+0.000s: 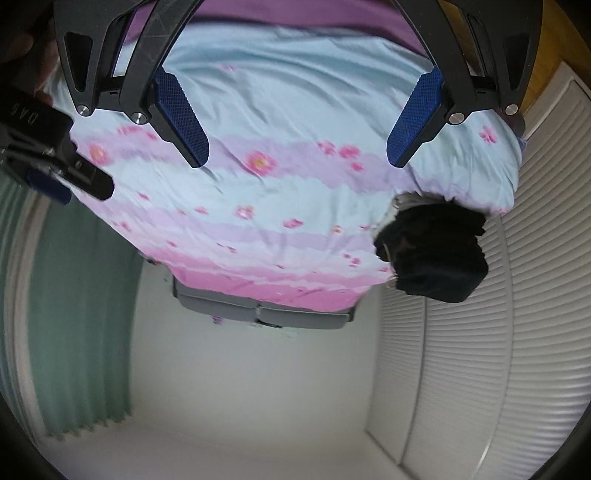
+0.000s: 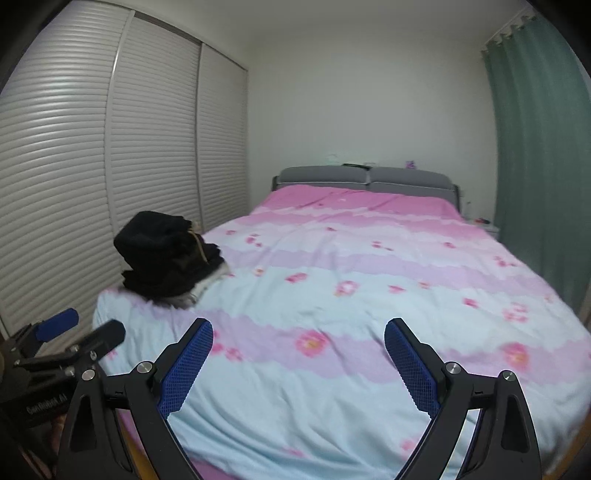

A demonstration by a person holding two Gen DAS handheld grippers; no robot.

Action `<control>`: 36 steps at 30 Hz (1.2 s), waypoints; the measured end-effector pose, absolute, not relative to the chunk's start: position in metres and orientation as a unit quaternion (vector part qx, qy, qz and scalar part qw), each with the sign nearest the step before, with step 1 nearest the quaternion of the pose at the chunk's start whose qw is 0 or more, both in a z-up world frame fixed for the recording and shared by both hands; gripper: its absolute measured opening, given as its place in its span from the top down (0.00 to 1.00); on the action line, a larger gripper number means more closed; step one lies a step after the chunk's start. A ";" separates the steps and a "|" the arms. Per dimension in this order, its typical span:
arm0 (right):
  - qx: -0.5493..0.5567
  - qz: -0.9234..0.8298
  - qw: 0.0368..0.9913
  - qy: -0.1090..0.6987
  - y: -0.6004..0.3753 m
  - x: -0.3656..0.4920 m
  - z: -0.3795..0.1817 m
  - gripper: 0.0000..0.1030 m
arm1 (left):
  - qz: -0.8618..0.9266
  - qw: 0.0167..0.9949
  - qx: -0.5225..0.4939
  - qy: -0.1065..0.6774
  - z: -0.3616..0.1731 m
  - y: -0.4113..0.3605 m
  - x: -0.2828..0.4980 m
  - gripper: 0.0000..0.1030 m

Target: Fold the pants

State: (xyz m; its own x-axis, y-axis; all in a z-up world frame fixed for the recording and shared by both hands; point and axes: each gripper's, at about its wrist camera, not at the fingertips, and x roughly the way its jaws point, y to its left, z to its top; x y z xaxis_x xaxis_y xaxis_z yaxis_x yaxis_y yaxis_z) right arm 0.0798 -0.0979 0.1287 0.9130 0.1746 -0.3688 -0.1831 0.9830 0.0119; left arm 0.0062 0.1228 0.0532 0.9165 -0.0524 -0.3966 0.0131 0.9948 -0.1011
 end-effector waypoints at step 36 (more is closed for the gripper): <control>-0.004 -0.009 0.988 0.154 -0.185 -0.059 0.148 0.04 | -0.024 0.988 -0.022 0.151 0.082 0.076 -0.095 0.00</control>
State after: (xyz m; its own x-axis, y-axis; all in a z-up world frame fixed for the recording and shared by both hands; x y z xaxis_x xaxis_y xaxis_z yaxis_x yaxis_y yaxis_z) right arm -0.0592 -0.1846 0.1479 0.9525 -0.0191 -0.3040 0.0169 0.9998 -0.0099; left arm -0.0946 0.0756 0.0821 0.9534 -0.0532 -0.2969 0.0403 0.9980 -0.0497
